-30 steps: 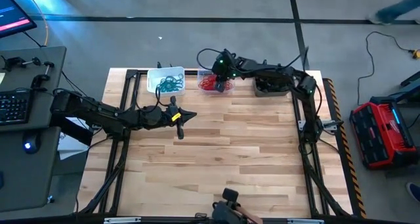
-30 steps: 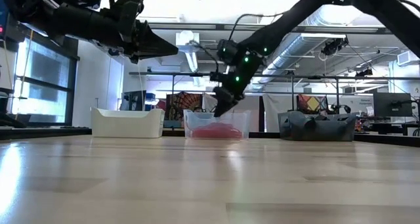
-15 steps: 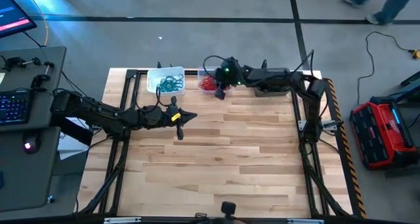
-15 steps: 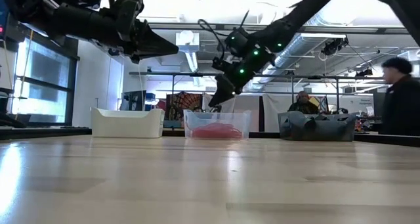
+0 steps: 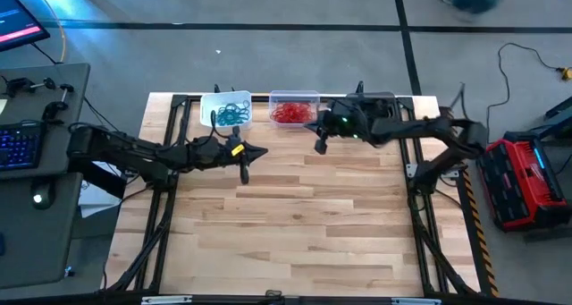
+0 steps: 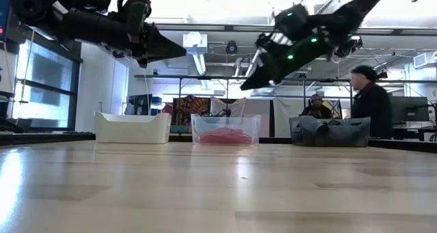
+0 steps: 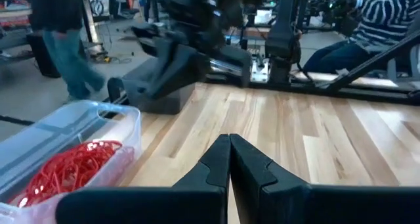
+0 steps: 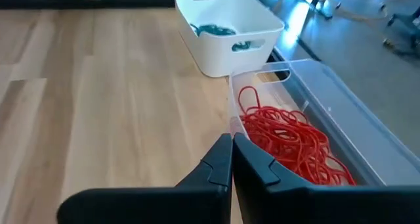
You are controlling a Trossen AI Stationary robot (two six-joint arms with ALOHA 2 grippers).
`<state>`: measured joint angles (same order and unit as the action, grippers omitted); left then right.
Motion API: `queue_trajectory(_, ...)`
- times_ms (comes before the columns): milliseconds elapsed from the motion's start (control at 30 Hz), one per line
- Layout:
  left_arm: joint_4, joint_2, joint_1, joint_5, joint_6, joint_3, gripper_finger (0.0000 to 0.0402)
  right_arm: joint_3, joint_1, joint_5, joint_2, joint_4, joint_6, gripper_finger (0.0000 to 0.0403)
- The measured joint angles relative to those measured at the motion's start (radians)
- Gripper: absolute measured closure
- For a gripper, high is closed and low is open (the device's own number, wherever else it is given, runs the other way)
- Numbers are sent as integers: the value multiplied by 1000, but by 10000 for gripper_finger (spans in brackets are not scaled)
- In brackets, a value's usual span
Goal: Sort rubber bands into baskets
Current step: Return to Home Position
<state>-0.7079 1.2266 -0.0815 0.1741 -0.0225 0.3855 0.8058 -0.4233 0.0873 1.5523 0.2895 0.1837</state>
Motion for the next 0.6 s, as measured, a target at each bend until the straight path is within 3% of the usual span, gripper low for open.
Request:
queue_trajectory(300, 6, -50, -27, -55, 15, 0, 401, -271, 15, -42, -255, 137, -56, 403)
queue_trajectory(600, -1, -53, -39, -84, 32, 0, 401, -431, 29, -64, -460, 140, -82, 403)
